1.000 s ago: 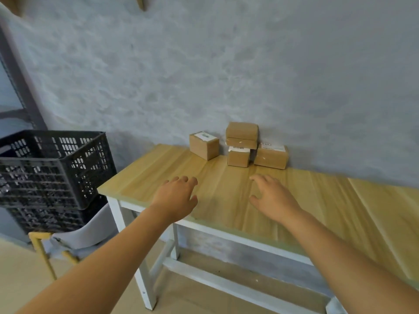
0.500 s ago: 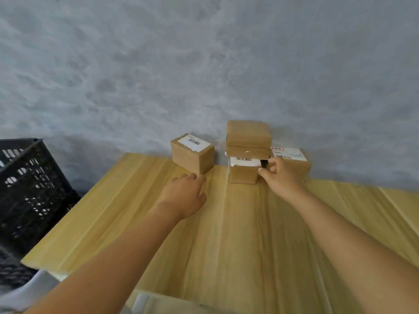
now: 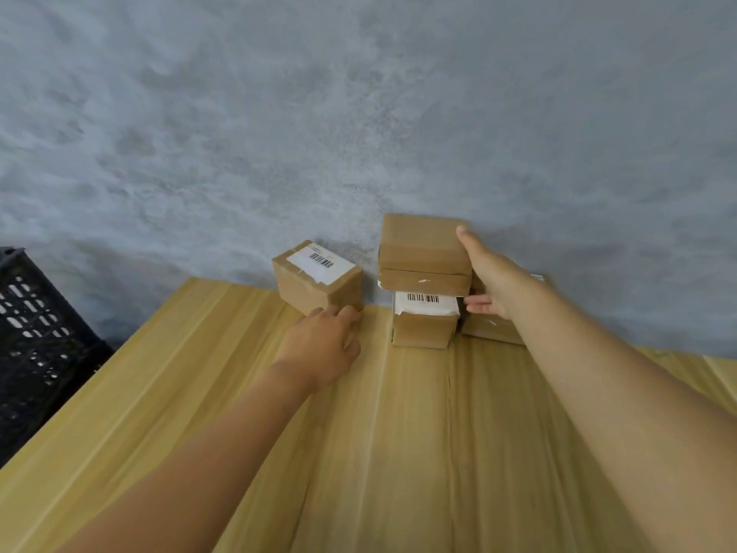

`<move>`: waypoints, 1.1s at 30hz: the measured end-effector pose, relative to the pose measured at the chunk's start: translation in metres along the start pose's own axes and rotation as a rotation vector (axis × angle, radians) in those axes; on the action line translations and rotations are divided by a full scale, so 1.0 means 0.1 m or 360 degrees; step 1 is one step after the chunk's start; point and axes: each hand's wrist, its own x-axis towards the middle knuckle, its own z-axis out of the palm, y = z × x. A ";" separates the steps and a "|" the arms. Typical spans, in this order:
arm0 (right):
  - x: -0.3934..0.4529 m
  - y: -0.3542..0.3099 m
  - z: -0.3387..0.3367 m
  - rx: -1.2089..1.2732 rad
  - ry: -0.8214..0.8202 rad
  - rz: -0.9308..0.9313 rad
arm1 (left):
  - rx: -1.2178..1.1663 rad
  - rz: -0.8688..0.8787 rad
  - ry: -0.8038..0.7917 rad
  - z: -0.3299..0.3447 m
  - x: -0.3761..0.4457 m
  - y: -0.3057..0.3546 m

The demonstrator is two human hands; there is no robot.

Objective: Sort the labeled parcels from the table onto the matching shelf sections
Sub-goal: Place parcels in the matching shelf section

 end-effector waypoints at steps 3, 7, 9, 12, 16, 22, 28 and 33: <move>0.06 -0.04 0.02 -0.0095 -0.0102 0.0016 | -0.0016 -0.0011 0.0042 -0.04 0.07 -0.01; 0.07 -0.06 0.02 -0.0056 -0.0268 0.0056 | -0.0056 -0.0027 0.0095 -0.14 0.15 -0.05; 0.09 -0.06 0.00 -0.0036 -0.0262 -0.0001 | -0.0121 -0.0056 0.0096 -0.20 0.17 -0.07; 0.07 -0.05 -0.01 0.0146 -0.0333 -0.0200 | -0.0353 -0.0148 0.0072 -0.31 0.20 -0.09; -0.02 -0.05 0.01 0.0307 -0.0373 -0.0536 | -0.0990 -0.0321 0.0145 -0.49 0.25 -0.04; -0.33 -0.01 0.23 -0.0406 0.0120 -0.1296 | -0.2368 -0.0721 -0.0186 -0.73 0.31 0.08; -0.64 0.20 0.41 -0.0841 0.0213 -0.2164 | -0.2934 -0.0828 -0.0456 -0.70 0.27 0.05; -0.71 0.41 0.49 -0.0962 0.0137 -0.2269 | -0.2861 -0.0839 -0.0290 -0.56 0.21 0.06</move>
